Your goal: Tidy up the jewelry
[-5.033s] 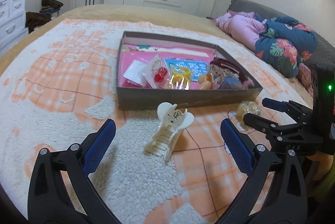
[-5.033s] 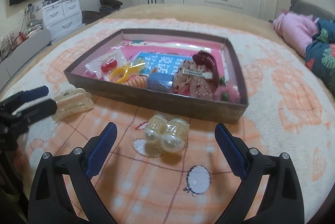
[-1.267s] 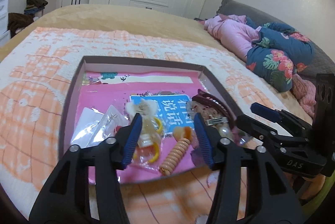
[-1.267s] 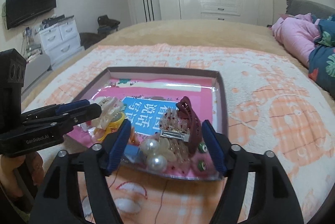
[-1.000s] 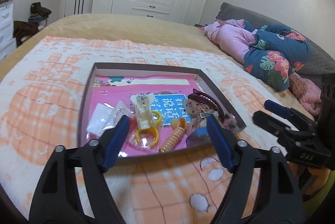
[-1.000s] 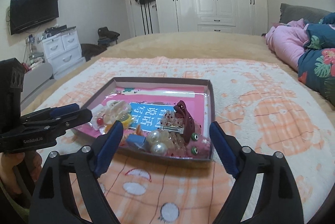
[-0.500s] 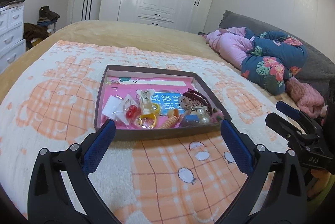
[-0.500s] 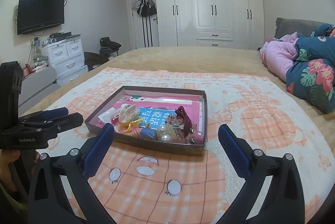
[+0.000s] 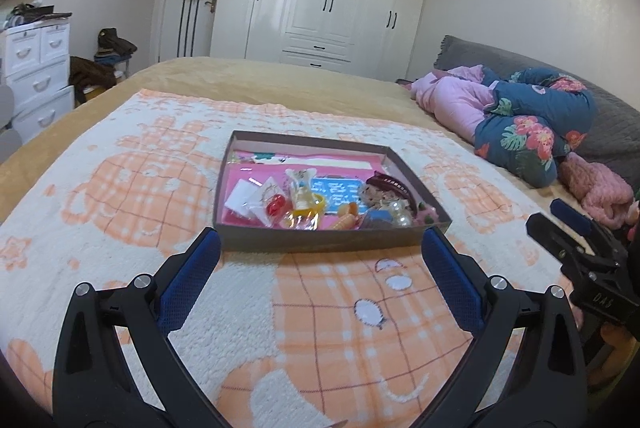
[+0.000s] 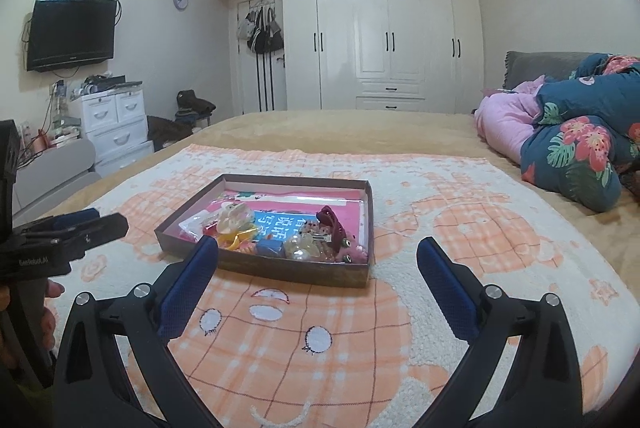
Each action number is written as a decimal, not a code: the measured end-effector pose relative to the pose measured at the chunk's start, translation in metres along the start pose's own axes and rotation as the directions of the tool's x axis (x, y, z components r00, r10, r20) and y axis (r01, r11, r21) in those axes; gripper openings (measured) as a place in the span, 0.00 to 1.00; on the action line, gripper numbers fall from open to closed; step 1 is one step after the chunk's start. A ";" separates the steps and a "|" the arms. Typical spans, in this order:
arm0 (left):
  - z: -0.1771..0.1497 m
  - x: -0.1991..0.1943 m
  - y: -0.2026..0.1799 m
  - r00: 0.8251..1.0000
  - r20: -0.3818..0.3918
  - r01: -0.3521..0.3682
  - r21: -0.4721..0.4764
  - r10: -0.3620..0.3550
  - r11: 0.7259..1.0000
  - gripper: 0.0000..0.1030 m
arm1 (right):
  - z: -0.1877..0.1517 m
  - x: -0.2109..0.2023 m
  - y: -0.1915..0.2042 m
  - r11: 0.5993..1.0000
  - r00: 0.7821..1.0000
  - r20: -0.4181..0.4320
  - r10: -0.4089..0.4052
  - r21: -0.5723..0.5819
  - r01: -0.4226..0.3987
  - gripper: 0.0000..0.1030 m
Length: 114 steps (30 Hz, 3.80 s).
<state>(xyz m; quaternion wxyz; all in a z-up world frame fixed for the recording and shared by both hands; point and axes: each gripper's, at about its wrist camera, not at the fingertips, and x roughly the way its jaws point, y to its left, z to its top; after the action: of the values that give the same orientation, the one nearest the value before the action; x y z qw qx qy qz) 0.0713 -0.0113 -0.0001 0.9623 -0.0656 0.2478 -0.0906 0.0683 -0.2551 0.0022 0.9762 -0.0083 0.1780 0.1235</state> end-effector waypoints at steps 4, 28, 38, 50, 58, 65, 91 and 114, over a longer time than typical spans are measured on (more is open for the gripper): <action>-0.009 -0.002 0.000 0.999 0.009 -0.035 0.016 0.035 0.999 0.89 | -0.005 -0.003 0.005 1.000 1.000 0.022 0.002 -0.014 -0.002 0.94; -0.030 -0.009 -0.011 0.994 0.101 -0.037 0.064 0.030 0.997 0.89 | -0.034 -0.012 -0.002 0.999 0.990 0.130 -0.045 0.019 0.043 0.94; -0.031 -0.008 -0.011 0.993 0.108 -0.062 0.069 0.055 0.996 0.89 | -0.035 -0.013 -0.002 0.999 0.989 0.137 -0.052 0.021 0.049 0.94; -0.031 -0.007 -0.008 0.992 0.101 -0.084 0.060 0.077 0.995 0.89 | -0.037 -0.013 0.001 0.999 0.991 0.125 -0.052 0.014 0.051 0.94; -0.032 -0.006 -0.007 0.992 0.095 -0.092 0.057 0.086 0.994 0.89 | -0.036 -0.011 0.002 0.999 0.991 0.123 -0.049 0.010 0.048 0.94; -0.032 -0.005 -0.007 0.992 0.094 -0.093 0.058 0.087 0.994 0.89 | -0.036 -0.011 0.002 0.999 0.991 0.125 -0.051 0.012 0.050 0.94; -0.032 -0.006 -0.007 0.992 0.092 -0.092 0.058 0.087 0.994 0.89 | -0.038 -0.011 0.000 0.998 0.990 0.128 -0.055 0.015 0.053 0.94; -0.031 -0.005 -0.007 0.992 0.095 -0.095 0.061 0.089 0.994 0.89 | -0.038 -0.012 0.000 0.998 0.990 0.128 -0.055 0.016 0.053 0.94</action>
<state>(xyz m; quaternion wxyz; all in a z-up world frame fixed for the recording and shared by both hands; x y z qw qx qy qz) 0.0505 -0.0193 -0.0238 0.9775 -0.0268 0.2030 -0.0510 0.0440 -0.2607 -0.0296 0.9886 0.0009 0.1155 0.0961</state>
